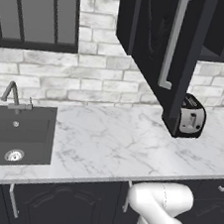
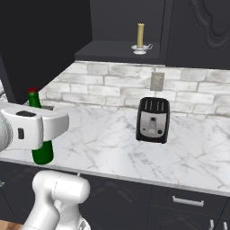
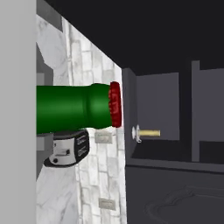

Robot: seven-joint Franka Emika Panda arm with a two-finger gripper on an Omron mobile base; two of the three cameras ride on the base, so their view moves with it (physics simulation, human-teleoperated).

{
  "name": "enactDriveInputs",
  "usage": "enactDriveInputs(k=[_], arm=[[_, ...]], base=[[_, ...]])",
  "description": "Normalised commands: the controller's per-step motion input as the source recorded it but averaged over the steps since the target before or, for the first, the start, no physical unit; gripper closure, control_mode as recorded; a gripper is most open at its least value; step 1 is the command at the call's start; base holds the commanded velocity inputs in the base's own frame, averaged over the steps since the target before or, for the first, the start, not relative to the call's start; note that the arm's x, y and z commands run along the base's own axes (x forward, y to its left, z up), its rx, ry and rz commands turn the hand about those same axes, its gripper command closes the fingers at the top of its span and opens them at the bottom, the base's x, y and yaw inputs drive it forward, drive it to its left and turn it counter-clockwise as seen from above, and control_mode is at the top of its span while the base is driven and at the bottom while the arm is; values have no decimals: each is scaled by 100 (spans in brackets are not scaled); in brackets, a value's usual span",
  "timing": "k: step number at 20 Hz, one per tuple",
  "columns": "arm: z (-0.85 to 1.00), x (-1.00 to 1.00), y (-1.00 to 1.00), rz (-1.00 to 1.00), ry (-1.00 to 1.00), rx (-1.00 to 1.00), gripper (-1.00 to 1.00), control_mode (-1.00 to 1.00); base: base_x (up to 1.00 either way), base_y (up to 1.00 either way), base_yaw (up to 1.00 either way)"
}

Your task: Get the candle and the beer from the cabinet and move them to the dining counter.

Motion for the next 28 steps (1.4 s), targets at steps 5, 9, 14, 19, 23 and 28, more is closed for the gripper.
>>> enactDriveInputs(k=[5,9,14,19,23,28], arm=[[0,26,36,0,8,0,100,-100],[0,32,16,0,0,0,100,-100],[0,16,0,0,0,0,100,-100],[0,10,0,0,0,0,100,-100],[0,0,0,0,0,0,100,-100],[0,0,0,0,0,0,100,-100]], base=[[0,0,0],[0,0,0],[0,0,0],[0,0,0],[0,0,0],[0,0,0]])
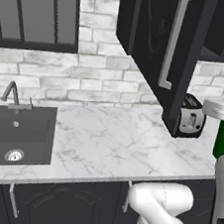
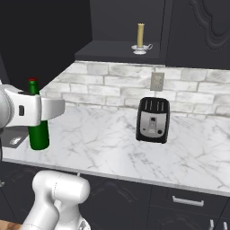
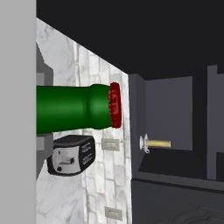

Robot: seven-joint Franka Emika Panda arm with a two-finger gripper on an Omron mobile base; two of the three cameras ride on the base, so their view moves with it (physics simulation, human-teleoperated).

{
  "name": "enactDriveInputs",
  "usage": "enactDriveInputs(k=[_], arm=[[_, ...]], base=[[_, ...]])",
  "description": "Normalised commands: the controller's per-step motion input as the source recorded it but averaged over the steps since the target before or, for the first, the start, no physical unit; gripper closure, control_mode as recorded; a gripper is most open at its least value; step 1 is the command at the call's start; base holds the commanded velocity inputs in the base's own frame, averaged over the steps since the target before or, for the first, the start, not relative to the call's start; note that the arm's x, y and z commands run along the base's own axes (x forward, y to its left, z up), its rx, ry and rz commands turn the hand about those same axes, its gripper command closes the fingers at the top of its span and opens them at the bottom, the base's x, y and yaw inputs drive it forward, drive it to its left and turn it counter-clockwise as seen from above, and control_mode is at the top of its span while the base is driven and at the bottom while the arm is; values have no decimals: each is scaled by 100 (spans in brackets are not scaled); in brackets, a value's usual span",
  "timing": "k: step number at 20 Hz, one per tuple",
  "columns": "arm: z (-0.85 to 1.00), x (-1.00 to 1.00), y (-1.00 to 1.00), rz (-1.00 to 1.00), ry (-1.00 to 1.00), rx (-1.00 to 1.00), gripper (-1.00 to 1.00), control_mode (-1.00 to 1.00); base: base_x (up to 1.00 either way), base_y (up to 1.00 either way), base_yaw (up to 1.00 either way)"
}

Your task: Get the candle and the beer from the cabinet and move them to the dining counter.

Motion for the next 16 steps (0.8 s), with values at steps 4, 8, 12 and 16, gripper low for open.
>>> enactDriveInputs(k=[4,8,12,16], arm=[[0,0,0,0,0,0,100,-100],[0,0,0,0,0,0,100,100],[0,0,0,0,0,0,100,100],[0,0,0,0,0,0,100,100]], base=[[0,0,0],[0,0,0],[-41,0,0],[-100,0,17]])
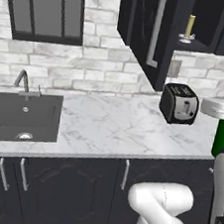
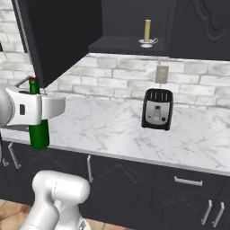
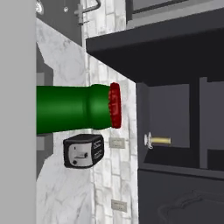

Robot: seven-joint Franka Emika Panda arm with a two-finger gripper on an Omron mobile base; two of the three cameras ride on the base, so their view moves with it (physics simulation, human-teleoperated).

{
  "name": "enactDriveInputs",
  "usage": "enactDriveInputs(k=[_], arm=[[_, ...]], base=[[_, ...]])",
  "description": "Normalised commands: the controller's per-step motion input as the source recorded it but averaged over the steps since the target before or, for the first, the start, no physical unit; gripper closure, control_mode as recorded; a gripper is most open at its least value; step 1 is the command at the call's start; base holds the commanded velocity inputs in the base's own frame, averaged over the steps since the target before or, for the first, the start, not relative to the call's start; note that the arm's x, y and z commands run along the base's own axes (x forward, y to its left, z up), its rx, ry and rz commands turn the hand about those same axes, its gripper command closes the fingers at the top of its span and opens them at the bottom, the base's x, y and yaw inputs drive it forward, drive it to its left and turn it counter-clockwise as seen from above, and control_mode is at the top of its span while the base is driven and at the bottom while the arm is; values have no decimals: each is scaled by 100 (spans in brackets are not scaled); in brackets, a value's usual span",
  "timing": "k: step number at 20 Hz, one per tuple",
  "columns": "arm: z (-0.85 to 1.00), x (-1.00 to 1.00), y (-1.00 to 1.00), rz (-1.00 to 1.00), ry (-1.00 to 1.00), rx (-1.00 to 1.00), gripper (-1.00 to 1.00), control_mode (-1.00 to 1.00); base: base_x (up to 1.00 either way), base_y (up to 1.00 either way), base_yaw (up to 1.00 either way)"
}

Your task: Get the candle and the beer from the cabinet and move them to the dining counter.

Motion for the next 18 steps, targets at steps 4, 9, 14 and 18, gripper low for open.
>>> enactDriveInputs(k=[4,9,14,18], arm=[[0,0,0,0,0,0,100,100],[0,0,0,0,0,0,100,100],[0,0,0,0,0,0,100,100],[0,0,0,0,0,0,100,100]], base=[[-100,1,49],[-38,30,91],[-24,20,100],[-21,15,100]])
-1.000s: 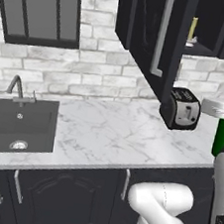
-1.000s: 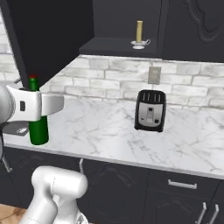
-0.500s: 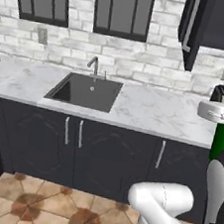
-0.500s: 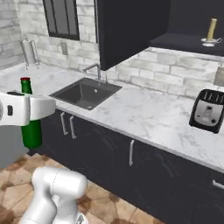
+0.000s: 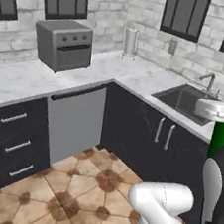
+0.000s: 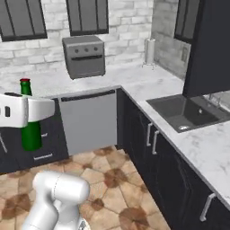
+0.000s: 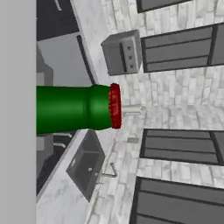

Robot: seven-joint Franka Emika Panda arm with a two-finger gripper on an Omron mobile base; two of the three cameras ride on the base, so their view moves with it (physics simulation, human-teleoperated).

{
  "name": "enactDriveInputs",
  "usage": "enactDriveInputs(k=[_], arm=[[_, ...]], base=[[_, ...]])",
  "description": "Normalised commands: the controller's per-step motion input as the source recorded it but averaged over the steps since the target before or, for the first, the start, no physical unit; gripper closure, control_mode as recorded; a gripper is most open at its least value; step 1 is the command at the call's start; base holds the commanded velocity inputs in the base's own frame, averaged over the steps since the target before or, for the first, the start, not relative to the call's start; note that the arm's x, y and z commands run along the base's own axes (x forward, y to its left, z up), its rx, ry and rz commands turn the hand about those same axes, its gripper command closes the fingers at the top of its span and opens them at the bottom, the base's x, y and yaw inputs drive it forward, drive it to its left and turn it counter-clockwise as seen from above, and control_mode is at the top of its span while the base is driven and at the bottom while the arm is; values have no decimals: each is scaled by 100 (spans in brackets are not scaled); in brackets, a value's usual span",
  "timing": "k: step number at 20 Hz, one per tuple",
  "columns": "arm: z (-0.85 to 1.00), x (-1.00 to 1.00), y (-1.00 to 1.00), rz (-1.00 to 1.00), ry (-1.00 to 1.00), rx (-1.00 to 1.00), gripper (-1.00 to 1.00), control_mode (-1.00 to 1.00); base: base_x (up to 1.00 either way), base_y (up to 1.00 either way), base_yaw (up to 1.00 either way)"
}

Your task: Get the candle and the beer from the cabinet and move them to the dining counter.

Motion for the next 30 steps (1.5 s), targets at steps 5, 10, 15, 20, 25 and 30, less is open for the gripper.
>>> enactDriveInputs(k=[5,10,15,20,25,30], arm=[[0,0,0,0,0,0,100,100],[0,0,0,0,0,0,100,100],[0,0,0,0,0,0,100,100],[0,0,0,0,0,0,100,100],[0,0,0,0,0,0,100,100],[0,0,0,0,0,0,100,100]], base=[[-21,7,100],[-7,9,100],[0,8,100],[0,20,92],[0,1,99],[0,0,95]])
